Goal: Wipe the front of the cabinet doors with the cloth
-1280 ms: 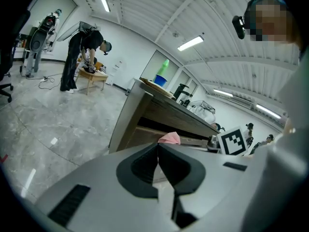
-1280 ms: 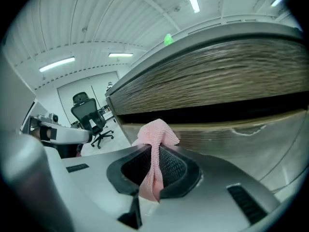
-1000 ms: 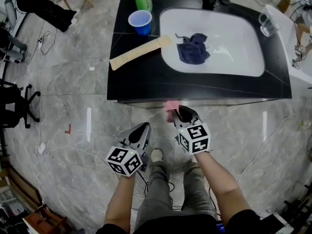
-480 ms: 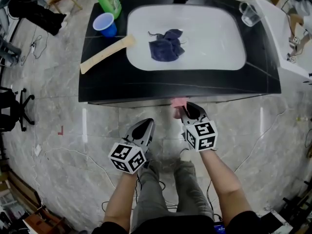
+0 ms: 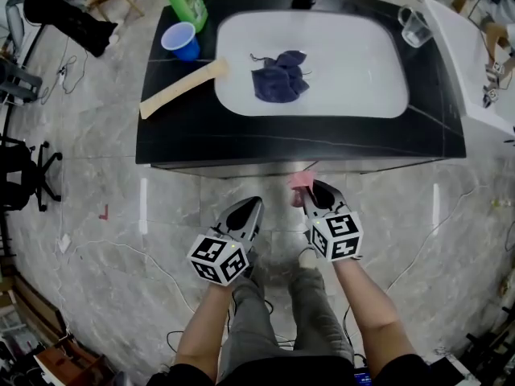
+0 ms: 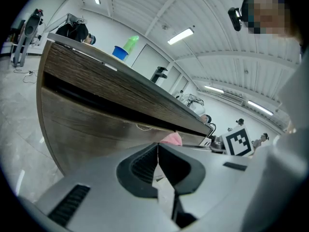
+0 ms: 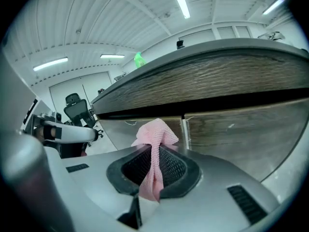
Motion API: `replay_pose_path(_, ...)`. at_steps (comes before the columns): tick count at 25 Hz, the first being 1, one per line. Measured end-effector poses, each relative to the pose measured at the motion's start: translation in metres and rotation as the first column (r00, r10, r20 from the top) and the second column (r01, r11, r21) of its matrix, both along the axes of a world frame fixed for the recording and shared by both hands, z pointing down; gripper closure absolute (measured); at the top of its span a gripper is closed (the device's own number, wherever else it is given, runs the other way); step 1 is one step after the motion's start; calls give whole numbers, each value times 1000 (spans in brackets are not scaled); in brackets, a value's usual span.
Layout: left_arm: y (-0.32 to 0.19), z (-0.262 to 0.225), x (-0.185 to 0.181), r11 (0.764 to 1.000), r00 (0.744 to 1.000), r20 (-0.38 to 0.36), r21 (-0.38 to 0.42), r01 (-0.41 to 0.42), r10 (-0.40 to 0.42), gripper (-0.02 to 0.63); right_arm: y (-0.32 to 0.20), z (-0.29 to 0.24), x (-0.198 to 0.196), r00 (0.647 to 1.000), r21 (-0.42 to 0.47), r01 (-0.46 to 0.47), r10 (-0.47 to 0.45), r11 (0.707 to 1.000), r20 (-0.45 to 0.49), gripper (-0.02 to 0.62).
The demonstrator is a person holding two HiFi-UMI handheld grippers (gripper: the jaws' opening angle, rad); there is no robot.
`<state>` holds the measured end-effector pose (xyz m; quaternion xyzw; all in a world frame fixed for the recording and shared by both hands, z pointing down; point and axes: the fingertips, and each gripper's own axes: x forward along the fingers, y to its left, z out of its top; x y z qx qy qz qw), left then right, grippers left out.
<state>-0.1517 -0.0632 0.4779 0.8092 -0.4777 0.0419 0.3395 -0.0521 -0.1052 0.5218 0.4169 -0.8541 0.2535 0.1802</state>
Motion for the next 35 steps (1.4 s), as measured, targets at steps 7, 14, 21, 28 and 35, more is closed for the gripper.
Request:
replay_pose_path(7,17,15,-73,994,995,13,-42,104,-104,597,19,11,-79,997,-31,66,-65,997,39,541)
replay_pose_path(14,38,27,-157,982,983,22,-50,183,-182,597,31,21,-170,987,-41,155,-153,987,51,541)
replay_pose_path(21,44,38,-220,976,977,31,-56,210,-209,597,40,31,-255,970,-42,240,-237,970,52,541)
replay_pose_path(28,46,50,-250,978,980,38,-71,196,-194,597,31,41,-305,962,-32,271,-269,962,33,541)
replay_pose_path(35,38,54,-250,987,989,56,-72,141,-137,597,20,46,-313,962,-32,272,-271,962,15,542)
